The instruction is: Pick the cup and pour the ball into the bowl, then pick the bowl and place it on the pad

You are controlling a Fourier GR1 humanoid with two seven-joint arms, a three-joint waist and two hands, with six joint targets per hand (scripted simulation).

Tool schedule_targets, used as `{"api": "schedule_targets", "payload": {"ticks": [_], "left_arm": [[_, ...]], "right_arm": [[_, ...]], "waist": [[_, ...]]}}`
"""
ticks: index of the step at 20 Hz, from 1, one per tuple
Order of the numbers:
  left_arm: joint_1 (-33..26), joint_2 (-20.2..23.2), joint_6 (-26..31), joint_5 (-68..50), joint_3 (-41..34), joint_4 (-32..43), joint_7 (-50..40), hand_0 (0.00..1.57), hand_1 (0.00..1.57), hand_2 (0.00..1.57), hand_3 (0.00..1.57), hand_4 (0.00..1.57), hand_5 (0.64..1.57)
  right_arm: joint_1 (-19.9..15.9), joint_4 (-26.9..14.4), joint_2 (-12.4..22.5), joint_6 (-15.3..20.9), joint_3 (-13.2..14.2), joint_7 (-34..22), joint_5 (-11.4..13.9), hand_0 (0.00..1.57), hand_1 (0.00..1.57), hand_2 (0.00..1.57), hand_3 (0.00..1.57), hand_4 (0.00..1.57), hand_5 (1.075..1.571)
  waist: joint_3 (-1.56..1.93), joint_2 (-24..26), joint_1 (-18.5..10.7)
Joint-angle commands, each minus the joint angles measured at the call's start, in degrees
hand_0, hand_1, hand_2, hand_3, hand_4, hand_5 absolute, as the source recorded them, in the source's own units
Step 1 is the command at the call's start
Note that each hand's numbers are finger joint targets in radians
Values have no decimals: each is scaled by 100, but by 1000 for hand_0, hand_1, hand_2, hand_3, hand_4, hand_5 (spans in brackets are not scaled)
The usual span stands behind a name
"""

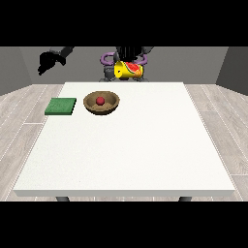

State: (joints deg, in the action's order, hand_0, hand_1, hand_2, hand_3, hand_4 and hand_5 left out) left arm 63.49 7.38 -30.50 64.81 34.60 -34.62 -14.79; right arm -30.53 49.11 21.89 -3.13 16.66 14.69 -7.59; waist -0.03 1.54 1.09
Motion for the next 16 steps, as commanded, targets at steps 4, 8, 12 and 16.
{"api": "schedule_targets", "payload": {"ticks": [4,8,12,16], "left_arm": [[-663,757,-387,-1698,-1356,-564,1202,1527,1527,1571,1571,1316,1450],[-924,441,-35,-2983,-1981,-1053,2013,1238,1238,1571,1571,1417,1337],[-836,-412,653,-4904,-3151,-1688,2016,443,443,0,0,926,1516],[-769,-358,1895,-6494,-4113,-2147,2227,0,0,0,0,524,1560]], "right_arm": [[107,292,-336,354,-127,61,96,0,0,494,659,578,1567],[-254,449,-597,540,-166,-66,21,0,0,580,701,587,1571],[-178,451,-697,428,-196,-63,-43,0,0,461,583,622,1570],[-63,451,-870,479,-110,-19,-177,0,0,436,466,659,1571]], "waist": [[-11,-235,-229],[-26,-566,-425],[-116,-612,-383],[-82,-719,-627]]}}
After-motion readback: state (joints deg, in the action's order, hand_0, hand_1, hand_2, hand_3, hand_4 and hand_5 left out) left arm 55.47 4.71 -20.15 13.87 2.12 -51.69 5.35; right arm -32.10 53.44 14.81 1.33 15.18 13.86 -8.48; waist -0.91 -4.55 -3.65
